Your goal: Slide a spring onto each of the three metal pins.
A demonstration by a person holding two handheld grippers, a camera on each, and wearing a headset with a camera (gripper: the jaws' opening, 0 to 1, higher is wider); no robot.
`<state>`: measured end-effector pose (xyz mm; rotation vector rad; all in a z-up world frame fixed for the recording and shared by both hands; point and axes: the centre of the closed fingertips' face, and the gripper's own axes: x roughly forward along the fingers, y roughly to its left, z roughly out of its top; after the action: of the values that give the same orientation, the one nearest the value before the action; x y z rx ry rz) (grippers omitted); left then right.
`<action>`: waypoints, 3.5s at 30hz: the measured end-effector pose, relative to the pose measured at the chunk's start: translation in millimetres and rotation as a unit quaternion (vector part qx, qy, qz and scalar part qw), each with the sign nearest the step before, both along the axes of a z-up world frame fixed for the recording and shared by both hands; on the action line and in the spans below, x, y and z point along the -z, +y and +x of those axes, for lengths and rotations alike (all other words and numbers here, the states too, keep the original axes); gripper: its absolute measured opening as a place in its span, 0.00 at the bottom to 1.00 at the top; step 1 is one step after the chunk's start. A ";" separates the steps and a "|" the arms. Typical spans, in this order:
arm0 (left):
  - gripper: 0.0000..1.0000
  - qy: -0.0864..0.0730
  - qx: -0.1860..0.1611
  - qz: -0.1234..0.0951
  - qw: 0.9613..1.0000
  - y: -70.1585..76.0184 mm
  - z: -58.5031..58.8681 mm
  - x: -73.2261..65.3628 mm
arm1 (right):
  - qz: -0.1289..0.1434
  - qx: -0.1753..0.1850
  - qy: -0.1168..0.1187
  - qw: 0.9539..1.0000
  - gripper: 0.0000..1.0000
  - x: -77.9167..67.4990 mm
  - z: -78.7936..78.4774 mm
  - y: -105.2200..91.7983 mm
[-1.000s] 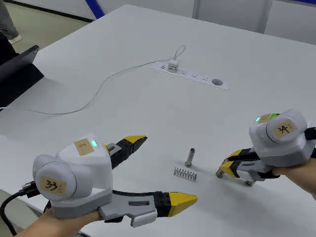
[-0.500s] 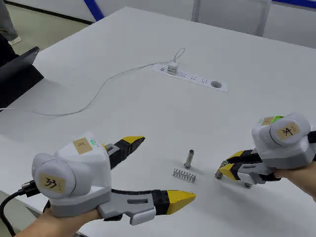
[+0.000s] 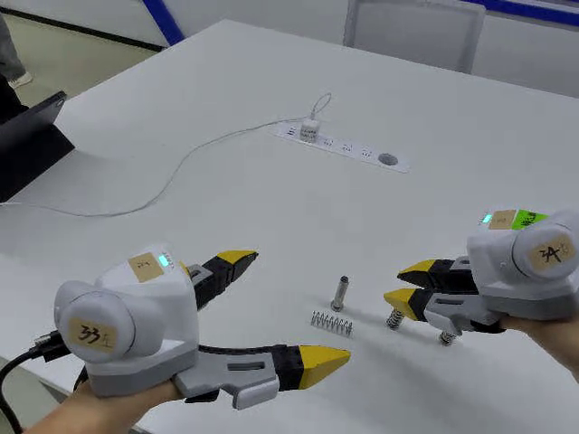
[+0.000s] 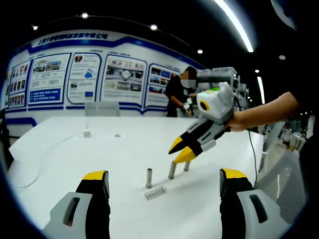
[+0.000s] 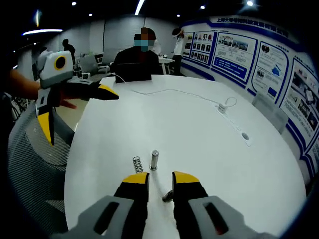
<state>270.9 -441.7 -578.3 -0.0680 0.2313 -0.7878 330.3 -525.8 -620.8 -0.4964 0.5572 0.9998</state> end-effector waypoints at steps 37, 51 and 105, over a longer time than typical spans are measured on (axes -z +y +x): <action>0.89 0.025 0.013 0.003 1.000 -1.5 -4.0 8.2 | -0.047 -0.013 0.079 0.996 0.15 83.4 -14.7 35.3; 0.84 0.037 0.028 0.028 0.999 -4.4 -6.3 19.9 | -0.037 -0.012 0.083 0.996 0.11 75.0 -17.0 34.9; 0.16 0.001 0.218 0.069 0.973 -79.3 -67.5 -16.9 | -0.029 -0.283 -0.067 0.956 0.11 -51.5 -133.1 11.1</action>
<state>203.4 -520.9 -561.3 0.1182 0.3071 -1.2072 197.2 -514.8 -569.3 -0.7952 0.3246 1.4840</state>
